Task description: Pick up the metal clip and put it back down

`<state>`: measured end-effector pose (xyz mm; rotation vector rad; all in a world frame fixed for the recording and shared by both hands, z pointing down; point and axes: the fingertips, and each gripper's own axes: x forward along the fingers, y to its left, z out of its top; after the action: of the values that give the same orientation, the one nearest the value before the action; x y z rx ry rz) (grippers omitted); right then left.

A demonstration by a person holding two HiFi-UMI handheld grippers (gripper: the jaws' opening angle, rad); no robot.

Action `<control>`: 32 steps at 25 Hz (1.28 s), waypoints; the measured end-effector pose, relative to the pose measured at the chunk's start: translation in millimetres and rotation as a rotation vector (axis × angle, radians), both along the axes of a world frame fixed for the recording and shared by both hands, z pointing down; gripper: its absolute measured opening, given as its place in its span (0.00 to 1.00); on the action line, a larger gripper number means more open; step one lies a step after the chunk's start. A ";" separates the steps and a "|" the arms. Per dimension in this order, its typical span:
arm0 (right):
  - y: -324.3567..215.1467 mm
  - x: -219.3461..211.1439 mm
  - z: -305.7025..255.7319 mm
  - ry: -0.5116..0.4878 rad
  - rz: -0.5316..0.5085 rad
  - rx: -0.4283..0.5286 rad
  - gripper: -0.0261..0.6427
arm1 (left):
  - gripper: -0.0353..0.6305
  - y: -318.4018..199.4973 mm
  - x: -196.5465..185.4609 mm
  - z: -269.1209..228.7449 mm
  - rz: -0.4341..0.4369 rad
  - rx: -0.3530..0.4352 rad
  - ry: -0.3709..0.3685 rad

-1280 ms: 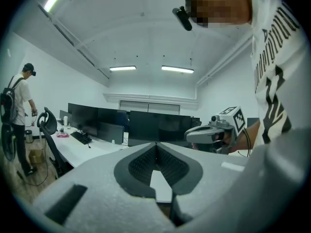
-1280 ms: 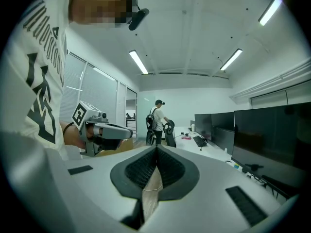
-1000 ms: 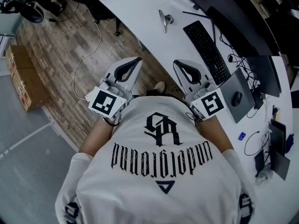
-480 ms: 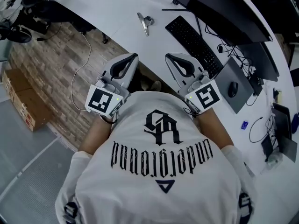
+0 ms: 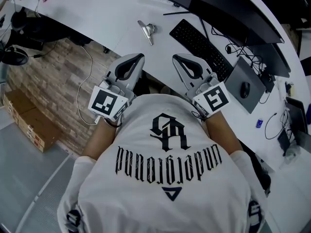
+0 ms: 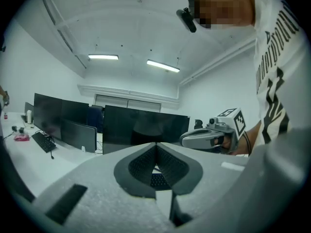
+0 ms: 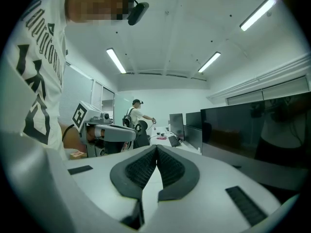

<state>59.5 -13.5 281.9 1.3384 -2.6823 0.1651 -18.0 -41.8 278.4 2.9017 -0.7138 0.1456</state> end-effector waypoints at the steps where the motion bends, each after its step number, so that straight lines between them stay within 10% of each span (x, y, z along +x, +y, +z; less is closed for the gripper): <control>1: -5.9 -1.3 0.7 0.000 0.010 -0.002 0.05 | 0.07 -6.5 -1.5 1.1 0.008 -0.003 -0.001; 32: -163.3 -39.1 59.4 0.026 0.319 -0.170 0.06 | 0.07 -173.8 -31.0 45.1 0.360 -0.066 -0.031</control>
<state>20.5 -176.9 341.3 1.6868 -2.3546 0.3951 -49.0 -215.6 323.5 2.9392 -0.1796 0.2491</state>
